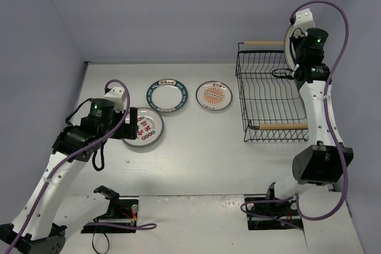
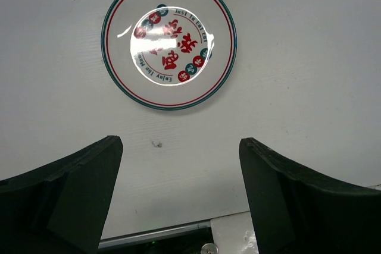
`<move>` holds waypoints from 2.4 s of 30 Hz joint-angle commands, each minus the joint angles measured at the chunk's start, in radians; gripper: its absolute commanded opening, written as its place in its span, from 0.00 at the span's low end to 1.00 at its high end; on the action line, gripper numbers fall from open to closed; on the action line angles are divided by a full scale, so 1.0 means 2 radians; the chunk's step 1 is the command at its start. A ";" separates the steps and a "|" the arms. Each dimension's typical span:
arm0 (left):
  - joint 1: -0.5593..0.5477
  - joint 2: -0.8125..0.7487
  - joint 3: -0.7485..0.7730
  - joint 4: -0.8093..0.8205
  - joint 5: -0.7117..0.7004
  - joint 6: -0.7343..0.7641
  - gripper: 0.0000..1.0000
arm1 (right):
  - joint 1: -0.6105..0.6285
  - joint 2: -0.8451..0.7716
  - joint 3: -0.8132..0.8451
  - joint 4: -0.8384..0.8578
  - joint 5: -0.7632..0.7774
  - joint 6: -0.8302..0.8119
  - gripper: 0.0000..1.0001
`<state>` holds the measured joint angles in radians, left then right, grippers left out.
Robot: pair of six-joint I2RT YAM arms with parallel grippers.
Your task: Load the plates into the dish rack
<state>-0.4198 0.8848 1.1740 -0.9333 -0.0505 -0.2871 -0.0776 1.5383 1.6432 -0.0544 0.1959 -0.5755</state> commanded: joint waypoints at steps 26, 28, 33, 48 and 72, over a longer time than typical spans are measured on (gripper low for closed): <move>-0.002 0.042 -0.065 0.157 0.002 0.018 0.80 | -0.055 0.099 -0.089 0.255 -0.017 -0.040 0.00; -0.002 0.047 -0.065 0.163 0.002 0.019 0.80 | -0.056 0.102 -0.093 0.263 -0.018 -0.044 0.00; -0.001 0.053 -0.065 0.178 0.005 0.019 0.80 | -0.060 0.111 -0.098 0.271 -0.017 -0.052 0.00; -0.001 0.075 -0.061 0.187 0.015 0.012 0.80 | -0.082 0.120 -0.120 0.290 -0.013 -0.051 0.00; -0.001 0.071 -0.071 0.174 0.014 -0.013 0.80 | -0.086 0.138 -0.108 0.220 -0.062 0.038 0.14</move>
<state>-0.4198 1.0370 1.0157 -0.6235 -0.0254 -0.2844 -0.2550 1.8423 1.3655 0.3626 0.1074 -0.5598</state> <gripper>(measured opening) 0.803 0.125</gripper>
